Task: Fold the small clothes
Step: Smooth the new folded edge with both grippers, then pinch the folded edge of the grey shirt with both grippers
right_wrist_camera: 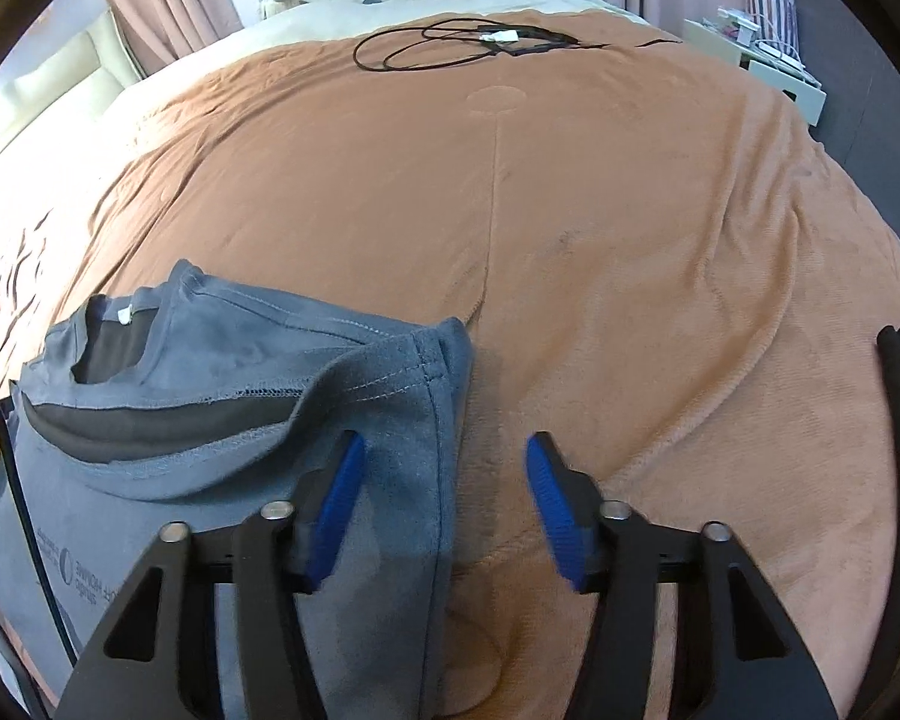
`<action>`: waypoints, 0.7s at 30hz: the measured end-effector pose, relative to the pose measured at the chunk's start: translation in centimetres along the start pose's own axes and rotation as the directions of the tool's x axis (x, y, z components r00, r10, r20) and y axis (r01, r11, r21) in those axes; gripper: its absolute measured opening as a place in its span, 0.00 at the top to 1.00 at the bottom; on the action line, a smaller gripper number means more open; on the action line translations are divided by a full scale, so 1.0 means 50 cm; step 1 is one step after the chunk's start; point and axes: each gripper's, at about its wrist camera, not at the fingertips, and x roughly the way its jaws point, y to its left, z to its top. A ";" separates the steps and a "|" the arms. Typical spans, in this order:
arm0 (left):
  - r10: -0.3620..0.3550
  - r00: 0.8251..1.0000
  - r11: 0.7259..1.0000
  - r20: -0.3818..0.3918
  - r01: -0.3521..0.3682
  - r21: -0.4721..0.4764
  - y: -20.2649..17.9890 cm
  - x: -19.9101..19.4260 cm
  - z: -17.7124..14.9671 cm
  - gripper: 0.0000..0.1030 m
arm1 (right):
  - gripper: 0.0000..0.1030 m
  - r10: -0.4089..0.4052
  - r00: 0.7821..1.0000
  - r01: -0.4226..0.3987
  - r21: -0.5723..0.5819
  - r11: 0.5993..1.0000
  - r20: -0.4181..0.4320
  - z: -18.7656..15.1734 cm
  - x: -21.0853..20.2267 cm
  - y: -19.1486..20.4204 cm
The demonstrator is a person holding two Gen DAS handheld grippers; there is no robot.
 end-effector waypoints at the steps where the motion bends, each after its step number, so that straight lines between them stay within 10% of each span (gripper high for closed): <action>1: 0.012 1.000 1.000 0.002 -0.012 0.003 -0.001 0.002 0.002 0.62 | 0.61 0.001 1.000 -0.001 0.001 1.000 -0.002 0.007 -0.001 0.007; 9: 0.043 0.998 0.999 0.035 -0.043 -0.008 0.001 -0.010 0.010 0.92 | 0.94 -0.029 0.999 0.030 -0.008 1.000 0.029 0.021 -0.009 0.023; 21: 0.071 0.989 0.997 0.133 -0.072 -0.002 -0.016 -0.110 -0.008 0.96 | 0.99 -0.049 0.988 0.051 -0.009 0.999 0.145 -0.005 -0.113 0.038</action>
